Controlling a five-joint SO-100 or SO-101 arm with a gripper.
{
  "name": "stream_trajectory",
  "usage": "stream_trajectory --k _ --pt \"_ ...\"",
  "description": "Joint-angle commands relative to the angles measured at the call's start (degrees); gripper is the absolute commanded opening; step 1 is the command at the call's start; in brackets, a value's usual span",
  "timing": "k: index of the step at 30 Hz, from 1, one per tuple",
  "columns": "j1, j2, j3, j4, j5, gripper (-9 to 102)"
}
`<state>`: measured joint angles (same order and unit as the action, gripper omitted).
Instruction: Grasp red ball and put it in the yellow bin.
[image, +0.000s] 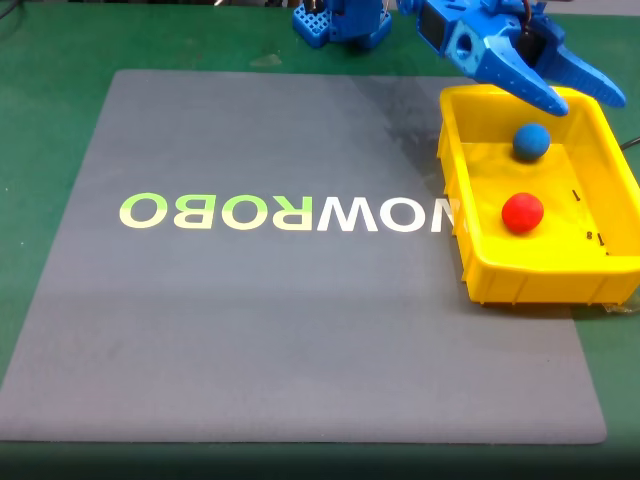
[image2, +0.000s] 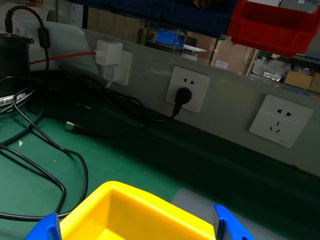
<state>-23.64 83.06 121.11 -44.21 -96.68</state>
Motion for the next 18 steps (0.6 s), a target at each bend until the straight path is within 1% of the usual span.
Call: stream_trajectory --k 1,6,8,9,13,16,18 --pt "1.23 2.9 -2.55 -0.97 0.18 35" --pt "2.46 12.83 4.83 1.49 0.35 35" --pt "3.16 21.36 9.67 6.42 0.79 34" --pt "3.69 26.46 11.6 10.37 1.85 34" --pt "6.77 45.88 14.15 32.7 4.75 32" --pt "9.76 54.58 13.89 46.49 4.57 29" --pt "11.78 58.71 13.8 54.05 3.78 27"
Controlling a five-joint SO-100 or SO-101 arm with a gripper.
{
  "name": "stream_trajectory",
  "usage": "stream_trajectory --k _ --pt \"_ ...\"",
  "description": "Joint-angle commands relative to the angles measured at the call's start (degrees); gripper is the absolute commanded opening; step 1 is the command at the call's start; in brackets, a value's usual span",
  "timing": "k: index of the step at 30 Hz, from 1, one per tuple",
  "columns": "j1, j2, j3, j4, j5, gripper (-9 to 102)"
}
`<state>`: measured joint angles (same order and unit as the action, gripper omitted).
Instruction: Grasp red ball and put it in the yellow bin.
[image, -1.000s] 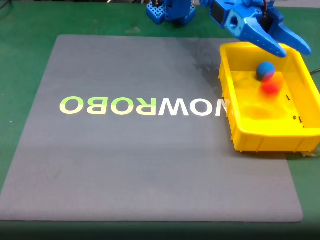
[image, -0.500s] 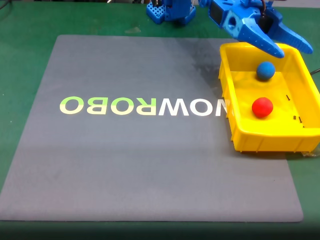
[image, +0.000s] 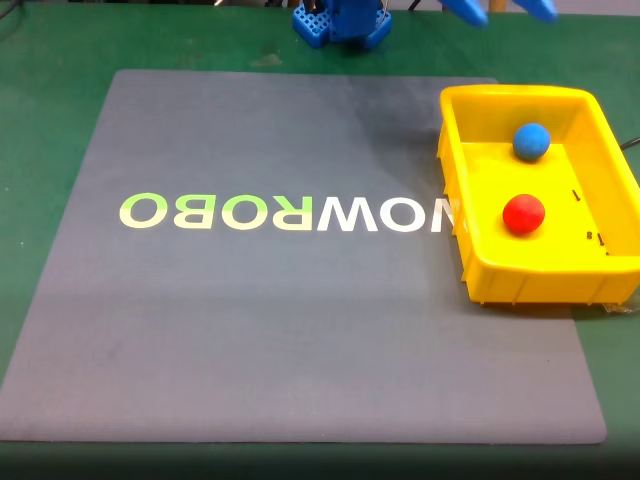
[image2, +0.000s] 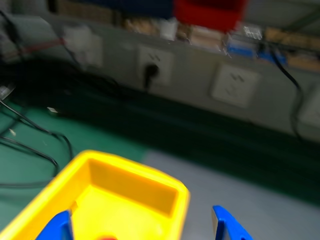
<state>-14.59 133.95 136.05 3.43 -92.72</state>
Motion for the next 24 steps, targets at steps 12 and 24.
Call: stream_trajectory --k 12,24 --pt "13.01 27.69 6.33 36.21 -0.62 0" --pt "16.26 42.54 22.06 47.81 0.35 0"
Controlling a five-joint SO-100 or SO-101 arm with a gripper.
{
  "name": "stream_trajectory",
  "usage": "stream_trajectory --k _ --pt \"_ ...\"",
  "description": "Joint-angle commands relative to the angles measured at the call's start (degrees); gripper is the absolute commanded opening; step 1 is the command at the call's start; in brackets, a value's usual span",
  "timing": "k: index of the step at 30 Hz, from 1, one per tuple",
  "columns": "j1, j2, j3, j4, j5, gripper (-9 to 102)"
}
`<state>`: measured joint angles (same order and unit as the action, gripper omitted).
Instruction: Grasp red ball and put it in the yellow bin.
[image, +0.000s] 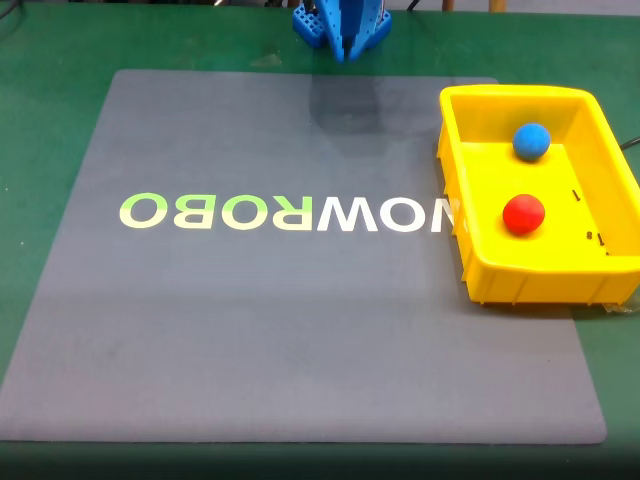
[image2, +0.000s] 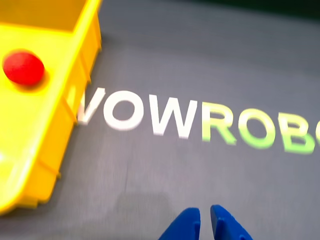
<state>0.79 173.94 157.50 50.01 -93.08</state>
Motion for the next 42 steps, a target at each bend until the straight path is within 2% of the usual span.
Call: stream_trajectory --k 1,11,17,30,42 --pt "1.05 3.52 1.76 2.02 0.79 0" --pt "1.58 15.91 14.5 8.53 2.81 0" --pt "1.85 16.52 19.95 10.37 4.13 0" --pt "1.23 16.61 20.21 25.31 5.1 0" --pt "1.93 16.61 20.21 26.19 7.38 0"
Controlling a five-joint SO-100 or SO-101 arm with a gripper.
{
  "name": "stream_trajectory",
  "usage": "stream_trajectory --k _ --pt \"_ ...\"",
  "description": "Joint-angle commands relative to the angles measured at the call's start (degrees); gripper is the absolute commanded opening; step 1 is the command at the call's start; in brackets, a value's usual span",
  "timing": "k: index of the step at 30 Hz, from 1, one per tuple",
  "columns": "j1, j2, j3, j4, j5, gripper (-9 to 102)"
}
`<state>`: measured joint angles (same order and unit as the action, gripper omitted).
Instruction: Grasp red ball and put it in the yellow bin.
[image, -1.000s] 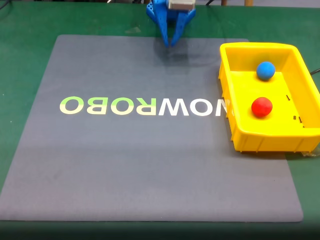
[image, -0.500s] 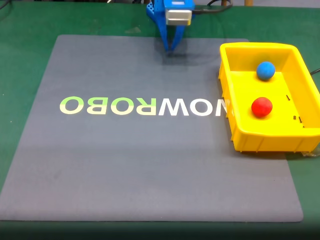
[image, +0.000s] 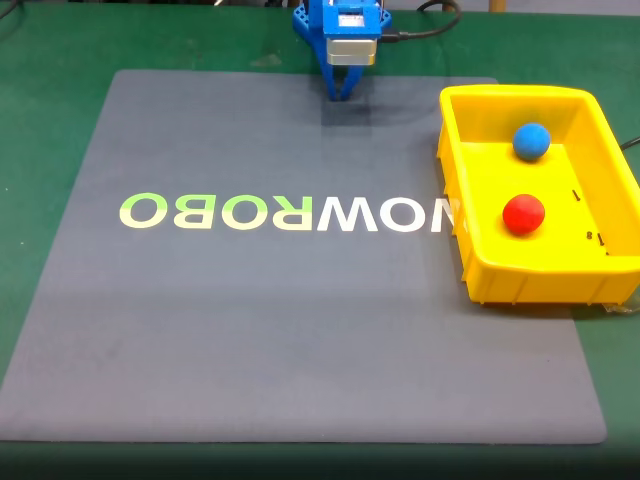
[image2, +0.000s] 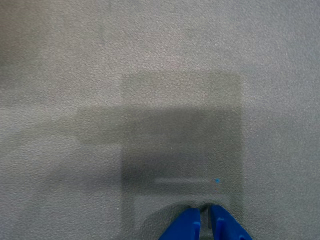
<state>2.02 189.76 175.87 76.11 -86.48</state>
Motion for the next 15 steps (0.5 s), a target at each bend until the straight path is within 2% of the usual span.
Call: stream_trajectory --k 1,15 --pt "0.7 0.79 1.85 0.09 0.88 0" --pt "1.41 0.79 1.85 0.0 1.41 0"
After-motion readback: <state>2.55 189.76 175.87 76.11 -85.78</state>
